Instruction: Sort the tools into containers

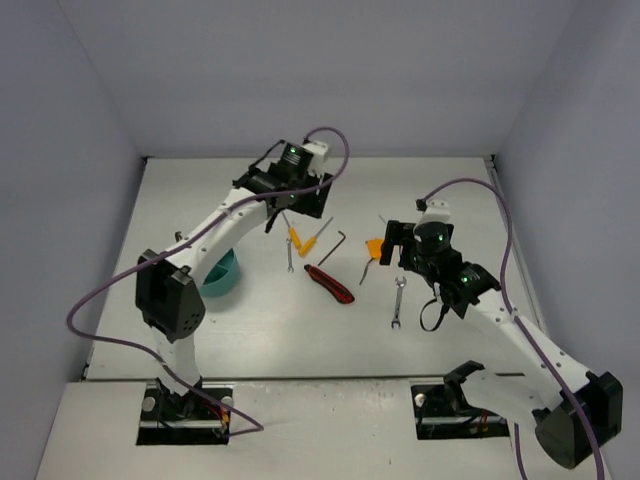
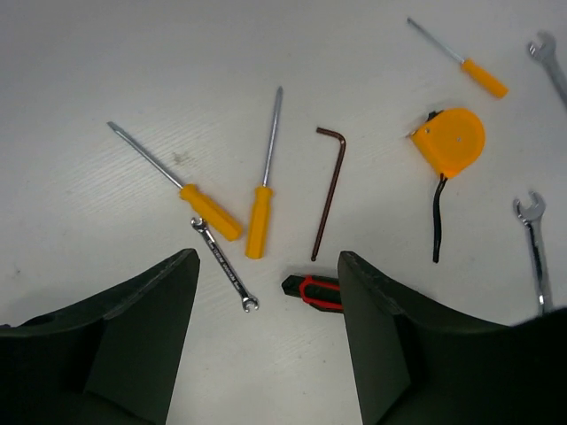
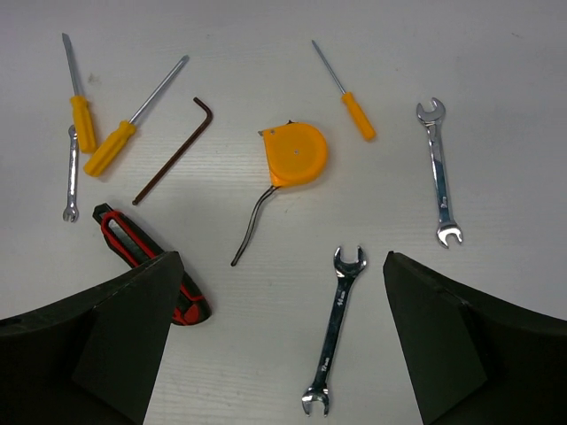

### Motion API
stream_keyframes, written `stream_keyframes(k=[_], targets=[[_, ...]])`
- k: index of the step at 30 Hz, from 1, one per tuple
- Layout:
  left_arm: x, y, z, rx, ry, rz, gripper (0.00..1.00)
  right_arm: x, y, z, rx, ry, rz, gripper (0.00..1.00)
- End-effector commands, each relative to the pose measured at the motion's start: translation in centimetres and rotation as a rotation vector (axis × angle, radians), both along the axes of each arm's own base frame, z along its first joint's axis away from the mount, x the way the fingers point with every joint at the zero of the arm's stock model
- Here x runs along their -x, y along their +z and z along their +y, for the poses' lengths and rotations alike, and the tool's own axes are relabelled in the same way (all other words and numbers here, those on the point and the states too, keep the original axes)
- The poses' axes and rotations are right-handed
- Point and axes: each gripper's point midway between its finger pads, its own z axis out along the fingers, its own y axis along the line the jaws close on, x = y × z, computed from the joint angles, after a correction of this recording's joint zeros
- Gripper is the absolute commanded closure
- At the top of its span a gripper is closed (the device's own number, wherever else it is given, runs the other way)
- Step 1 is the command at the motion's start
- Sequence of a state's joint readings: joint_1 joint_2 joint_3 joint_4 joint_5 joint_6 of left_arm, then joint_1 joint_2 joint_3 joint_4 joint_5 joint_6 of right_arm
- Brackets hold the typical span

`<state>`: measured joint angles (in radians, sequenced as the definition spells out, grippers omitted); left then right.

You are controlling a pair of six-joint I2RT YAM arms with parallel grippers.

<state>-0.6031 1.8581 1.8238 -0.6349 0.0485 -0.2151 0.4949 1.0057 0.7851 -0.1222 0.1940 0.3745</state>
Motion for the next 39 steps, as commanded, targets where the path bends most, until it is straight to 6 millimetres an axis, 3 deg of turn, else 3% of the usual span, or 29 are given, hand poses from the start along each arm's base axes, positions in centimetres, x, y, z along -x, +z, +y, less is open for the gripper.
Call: stream_keyframes(k=[1, 2, 4, 6, 8, 9, 16, 25, 34, 39], targets=[[-1.5, -0.1, -4.4, -0.028, -0.137, -0.054, 0.42, 0.5, 1.2, -1.5, -0.039, -0.051, -0.041, 0.07], [-1.6, -1.7, -5.5, -0.047, -0.161, -0.034, 0.44, 0.6, 1.0, -1.7, -0.049, -0.058, -0.04, 0.07], [-2.1, -2.1, -7.3, -0.044, -0.213, -0.044, 0.44, 0.8, 1.3, -2.0, -0.066, -0.067, -0.052, 0.08], [-2.2, -4.5, -8.8, -0.064, -0.251, -0.019, 0.46, 1.0, 1.3, -2.3, -0.075, -0.068, -0.054, 0.08], [-2.5, -5.7, -9.6, -0.075, -0.268, -0.012, 0.49, 1.2, 1.4, -2.5, -0.085, -0.069, -0.058, 0.08], [-2.8, -7.2, -9.8, -0.09, -0.268, 0.008, 0.52, 1.3, 1.4, -2.6, -0.083, -0.07, -0.057, 0.08], [-3.6, -11.4, -9.8, -0.145, -0.248, 0.061, 0.67, 1.5, 1.4, -2.7, -0.083, -0.069, -0.053, 0.08], [-4.1, -14.5, -8.6, -0.184, -0.222, 0.132, 0.7, 1.8, 1.0, -3.0, -0.066, -0.072, -0.04, 0.07], [-2.5, -17.6, -8.3, -0.199, -0.228, 0.257, 0.76, 1.9, 1.2, -3.3, -0.057, -0.079, -0.043, 0.07], [-1.6, -18.6, -7.8, -0.209, -0.223, 0.302, 0.87, 1.9, 1.1, -3.4, -0.051, -0.08, -0.038, 0.07]])
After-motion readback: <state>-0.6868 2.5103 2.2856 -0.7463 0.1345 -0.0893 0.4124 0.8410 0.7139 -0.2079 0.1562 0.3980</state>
